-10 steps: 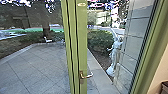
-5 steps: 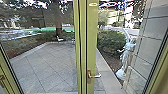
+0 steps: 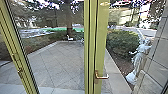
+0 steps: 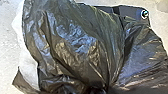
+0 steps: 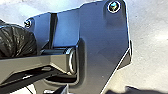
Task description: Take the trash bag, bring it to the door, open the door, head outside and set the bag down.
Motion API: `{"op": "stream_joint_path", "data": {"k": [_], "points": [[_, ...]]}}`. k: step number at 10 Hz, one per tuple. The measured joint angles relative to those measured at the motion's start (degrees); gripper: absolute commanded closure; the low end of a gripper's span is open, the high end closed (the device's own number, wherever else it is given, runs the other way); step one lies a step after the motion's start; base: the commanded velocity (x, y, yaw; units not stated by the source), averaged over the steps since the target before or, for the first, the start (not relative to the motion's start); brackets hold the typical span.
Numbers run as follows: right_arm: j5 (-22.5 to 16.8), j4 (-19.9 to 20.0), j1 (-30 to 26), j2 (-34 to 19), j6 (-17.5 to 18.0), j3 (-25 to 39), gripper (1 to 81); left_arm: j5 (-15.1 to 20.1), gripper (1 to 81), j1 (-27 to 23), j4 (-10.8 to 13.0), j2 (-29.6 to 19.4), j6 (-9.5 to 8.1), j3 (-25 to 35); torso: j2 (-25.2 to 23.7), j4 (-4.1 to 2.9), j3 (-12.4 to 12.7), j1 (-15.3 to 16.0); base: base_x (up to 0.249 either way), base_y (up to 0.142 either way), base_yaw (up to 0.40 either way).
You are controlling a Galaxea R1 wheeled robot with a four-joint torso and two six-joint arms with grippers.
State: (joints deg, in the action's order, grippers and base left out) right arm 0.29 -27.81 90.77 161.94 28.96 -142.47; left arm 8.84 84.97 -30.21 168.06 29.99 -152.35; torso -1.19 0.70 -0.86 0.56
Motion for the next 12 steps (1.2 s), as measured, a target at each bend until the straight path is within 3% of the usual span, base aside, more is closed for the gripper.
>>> {"op": "stream_joint_path", "data": {"k": [12], "points": [[0.1, 0.0, 0.0, 0.3, 0.0, 0.0, 1.0, -0.1, 81.1, 0.1, 0.0, 0.0, 0.02, -0.2, 0.0, 0.00, 0.0, 0.0, 0.000, 0.000, 0.181]]}}
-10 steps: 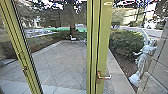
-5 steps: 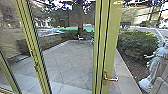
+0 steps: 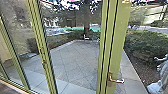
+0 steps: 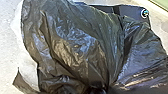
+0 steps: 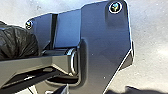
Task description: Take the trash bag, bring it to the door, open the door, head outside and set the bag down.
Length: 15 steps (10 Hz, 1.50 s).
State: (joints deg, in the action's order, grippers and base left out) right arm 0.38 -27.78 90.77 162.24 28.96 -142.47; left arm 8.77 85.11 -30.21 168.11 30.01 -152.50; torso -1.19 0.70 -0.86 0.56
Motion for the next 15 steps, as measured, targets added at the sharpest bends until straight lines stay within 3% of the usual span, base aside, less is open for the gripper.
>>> {"op": "stream_joint_path", "data": {"k": [10, 12, 15], "points": [[0.0, 0.0, -0.1, 0.4, 0.0, 0.4, 1.0, 0.1, 81.1, 0.0, -0.2, 1.7, -0.09, -2.8, 0.0, 0.00, 0.0, 0.0, 0.000, 0.000, -0.014], [0.2, 0.0, 0.3, -0.6, 0.0, 2.7, 1.0, 0.4, 81.1, 0.0, -0.3, 1.3, -0.11, -2.7, 0.0, 0.00, 0.0, 0.0, 0.000, 0.000, 0.000], [1.2, 0.0, 0.7, -5.2, 0.0, 11.4, 1.0, 0.4, 81.1, 0.0, -0.3, -0.4, -0.11, 0.4, 0.0, 0.00, 0.0, 0.0, 0.000, 0.000, 0.000]]}}
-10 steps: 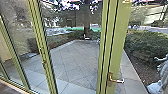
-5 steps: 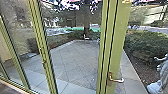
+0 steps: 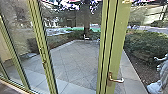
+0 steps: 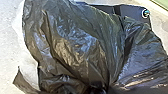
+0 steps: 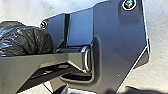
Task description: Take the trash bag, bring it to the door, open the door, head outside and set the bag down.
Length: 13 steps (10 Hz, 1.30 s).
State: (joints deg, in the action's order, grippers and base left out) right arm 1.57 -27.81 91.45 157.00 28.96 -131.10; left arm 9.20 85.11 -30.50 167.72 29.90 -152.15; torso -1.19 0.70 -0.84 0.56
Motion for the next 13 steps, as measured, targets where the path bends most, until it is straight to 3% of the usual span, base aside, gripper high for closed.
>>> {"op": "stream_joint_path", "data": {"k": [4, 13], "points": [[0.4, -0.1, 0.0, -9.5, 0.0, 17.8, 1.0, -0.3, 81.1, 0.2, 0.0, -4.4, -0.02, 7.3, 0.0, 0.00, 0.0, 0.0, 0.000, 0.000, 0.000], [0.8, -0.1, -1.8, -35.9, 0.0, 49.4, 1.0, -0.7, 81.1, 0.5, 0.1, -3.1, 0.09, 7.1, 0.0, 0.00, 0.0, 0.0, 0.000, 0.000, 0.000]]}}
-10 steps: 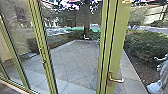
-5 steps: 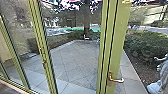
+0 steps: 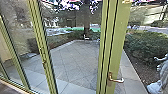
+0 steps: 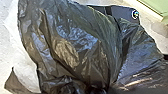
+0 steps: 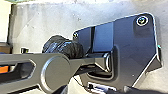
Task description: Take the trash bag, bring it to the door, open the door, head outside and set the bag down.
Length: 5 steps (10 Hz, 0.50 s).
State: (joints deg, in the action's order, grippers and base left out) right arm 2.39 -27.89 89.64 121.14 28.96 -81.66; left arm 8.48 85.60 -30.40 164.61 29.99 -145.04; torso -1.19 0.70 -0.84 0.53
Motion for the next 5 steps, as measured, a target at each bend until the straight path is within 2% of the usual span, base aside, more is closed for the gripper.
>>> {"op": "stream_joint_path", "data": {"k": [5], "points": [[-0.2, -0.1, -3.2, -12.0, 0.0, 13.7, 1.0, 0.0, 81.1, 0.0, 0.0, 0.0, -0.01, 0.0, 0.0, 0.00, 0.0, 0.0, 0.000, 0.000, 0.000]]}}
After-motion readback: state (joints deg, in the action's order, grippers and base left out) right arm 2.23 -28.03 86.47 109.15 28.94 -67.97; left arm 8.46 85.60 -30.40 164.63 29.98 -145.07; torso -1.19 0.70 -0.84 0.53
